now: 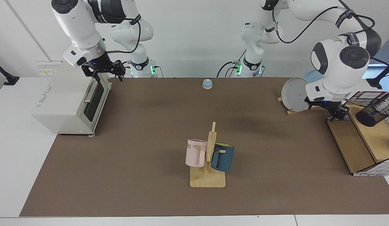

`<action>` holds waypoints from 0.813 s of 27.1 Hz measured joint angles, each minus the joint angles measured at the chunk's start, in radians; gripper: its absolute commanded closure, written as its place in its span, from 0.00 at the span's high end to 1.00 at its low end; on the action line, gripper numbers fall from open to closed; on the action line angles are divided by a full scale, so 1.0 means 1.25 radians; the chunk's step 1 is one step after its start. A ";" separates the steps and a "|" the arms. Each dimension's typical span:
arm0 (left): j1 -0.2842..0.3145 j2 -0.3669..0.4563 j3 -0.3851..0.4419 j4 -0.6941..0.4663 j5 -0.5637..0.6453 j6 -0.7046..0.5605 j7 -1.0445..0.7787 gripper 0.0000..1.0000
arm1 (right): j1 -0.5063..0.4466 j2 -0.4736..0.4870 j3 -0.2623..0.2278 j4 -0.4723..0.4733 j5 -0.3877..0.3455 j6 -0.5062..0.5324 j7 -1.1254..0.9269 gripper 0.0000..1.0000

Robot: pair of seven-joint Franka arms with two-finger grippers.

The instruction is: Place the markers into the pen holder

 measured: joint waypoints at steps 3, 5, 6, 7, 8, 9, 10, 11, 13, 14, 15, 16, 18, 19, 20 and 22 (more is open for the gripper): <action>0.000 -0.018 -0.024 -0.026 -0.021 -0.009 -0.113 1.00 | 0.000 0.000 0.000 0.000 0.000 0.000 0.000 1.00; -0.001 -0.029 -0.035 -0.041 -0.048 -0.016 -0.174 1.00 | 0.000 0.000 0.000 0.000 0.000 0.000 0.000 1.00; -0.001 -0.034 -0.038 -0.046 -0.065 -0.022 -0.202 1.00 | 0.000 0.000 0.000 0.000 0.000 0.000 0.000 1.00; -0.001 -0.038 -0.039 -0.050 -0.082 -0.031 -0.228 1.00 | 0.000 0.000 0.000 0.000 0.000 0.000 0.000 1.00; -0.002 -0.042 -0.040 -0.053 -0.095 -0.037 -0.250 1.00 | 0.000 0.000 0.000 0.000 0.000 0.000 0.000 1.00; -0.002 -0.045 -0.040 -0.055 -0.104 -0.041 -0.265 1.00 | 0.000 0.000 0.000 0.000 0.000 0.000 0.000 1.00; -0.002 -0.047 -0.040 -0.057 -0.111 -0.043 -0.279 1.00 | 0.000 0.000 0.000 0.000 0.000 0.000 0.000 1.00; -0.002 -0.049 -0.039 -0.058 -0.116 -0.044 -0.290 1.00 | 0.000 0.000 0.000 0.000 0.000 0.002 0.000 1.00; 0.000 -0.051 -0.038 -0.058 -0.131 -0.045 -0.310 1.00 | 0.001 0.000 0.001 0.000 0.000 0.016 0.000 1.00; 0.001 -0.053 -0.037 -0.058 -0.144 -0.045 -0.321 1.00 | 0.001 0.000 0.002 0.000 0.000 0.028 0.000 1.00; 0.003 -0.054 -0.036 -0.058 -0.156 -0.045 -0.330 1.00 | 0.001 0.000 0.003 0.000 0.000 0.039 0.000 1.00; 0.007 -0.057 -0.035 -0.058 -0.168 -0.045 -0.337 1.00 | 0.002 0.000 0.003 0.000 0.000 0.049 0.000 1.00; 0.020 -0.062 -0.038 -0.058 -0.185 -0.045 -0.344 1.00 | 0.002 0.001 0.004 0.000 0.000 0.060 0.000 1.00; 0.028 -0.066 -0.043 -0.058 -0.191 -0.045 -0.346 1.00 | 0.002 0.001 0.005 0.000 0.000 0.063 0.000 1.00; 0.038 -0.071 -0.051 -0.058 -0.195 -0.045 -0.348 1.00 | 0.002 0.001 0.005 0.000 0.000 0.064 0.000 1.00; 0.068 -0.085 -0.080 -0.057 -0.198 -0.045 -0.360 1.00 | 0.002 0.001 0.005 0.000 0.000 0.066 0.000 1.00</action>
